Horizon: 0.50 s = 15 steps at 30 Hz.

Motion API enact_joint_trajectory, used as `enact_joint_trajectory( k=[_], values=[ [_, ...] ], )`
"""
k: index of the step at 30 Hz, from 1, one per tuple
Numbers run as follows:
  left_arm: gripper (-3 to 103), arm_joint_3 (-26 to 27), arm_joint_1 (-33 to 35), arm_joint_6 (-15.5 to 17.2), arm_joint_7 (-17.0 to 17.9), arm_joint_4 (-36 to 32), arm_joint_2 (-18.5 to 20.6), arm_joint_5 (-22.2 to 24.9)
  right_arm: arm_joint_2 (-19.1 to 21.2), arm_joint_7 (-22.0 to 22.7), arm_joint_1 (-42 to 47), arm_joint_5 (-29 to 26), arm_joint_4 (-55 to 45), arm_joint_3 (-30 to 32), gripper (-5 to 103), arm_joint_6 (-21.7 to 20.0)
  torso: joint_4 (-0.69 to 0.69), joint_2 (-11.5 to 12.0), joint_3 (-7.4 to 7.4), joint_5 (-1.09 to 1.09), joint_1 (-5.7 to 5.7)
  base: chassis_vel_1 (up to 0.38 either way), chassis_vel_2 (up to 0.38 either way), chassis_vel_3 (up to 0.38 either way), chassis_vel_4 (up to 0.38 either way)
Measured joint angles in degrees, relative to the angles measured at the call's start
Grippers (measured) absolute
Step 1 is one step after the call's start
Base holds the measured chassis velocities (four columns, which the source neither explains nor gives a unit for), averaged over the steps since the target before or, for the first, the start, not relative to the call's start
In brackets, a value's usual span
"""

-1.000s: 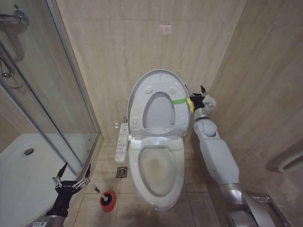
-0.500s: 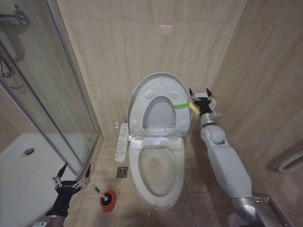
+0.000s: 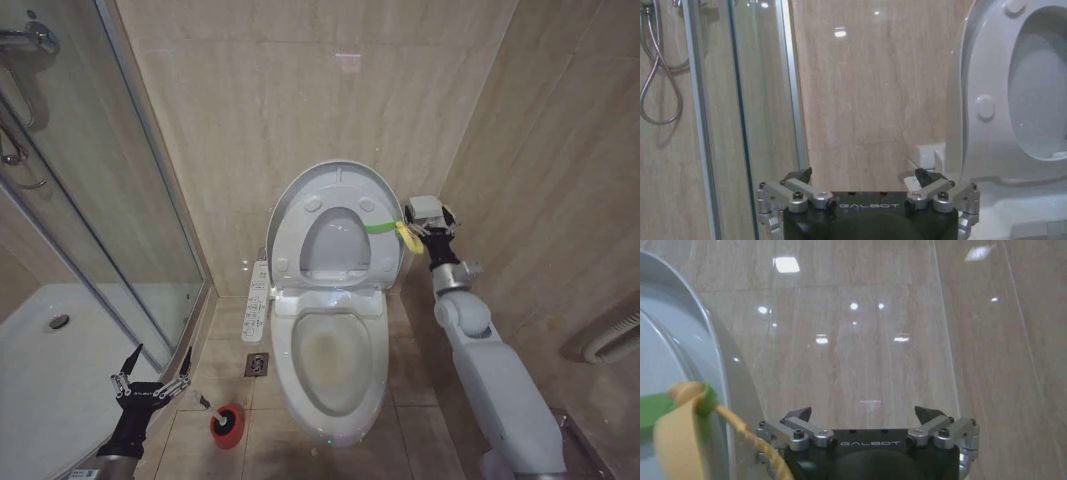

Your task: Open the toilet lid, clean the toilet bowl with a toilet brush, close the toilet lid, and flush.

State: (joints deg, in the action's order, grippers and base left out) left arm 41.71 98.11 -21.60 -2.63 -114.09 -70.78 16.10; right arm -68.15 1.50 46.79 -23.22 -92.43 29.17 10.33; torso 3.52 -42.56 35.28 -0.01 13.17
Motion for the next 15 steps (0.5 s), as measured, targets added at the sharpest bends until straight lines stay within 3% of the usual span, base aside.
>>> enact_joint_trajectory(
  k=[15],
  values=[
    [100,0.0,0.0,0.0,0.0,0.0,0.0,0.0,2.7,-1.5,11.9,0.0,-9.1,3.2,100,1.0,-0.05,0.0,0.00,0.01,0.00,0.000,0.000,0.000,0.000]
  ],
)
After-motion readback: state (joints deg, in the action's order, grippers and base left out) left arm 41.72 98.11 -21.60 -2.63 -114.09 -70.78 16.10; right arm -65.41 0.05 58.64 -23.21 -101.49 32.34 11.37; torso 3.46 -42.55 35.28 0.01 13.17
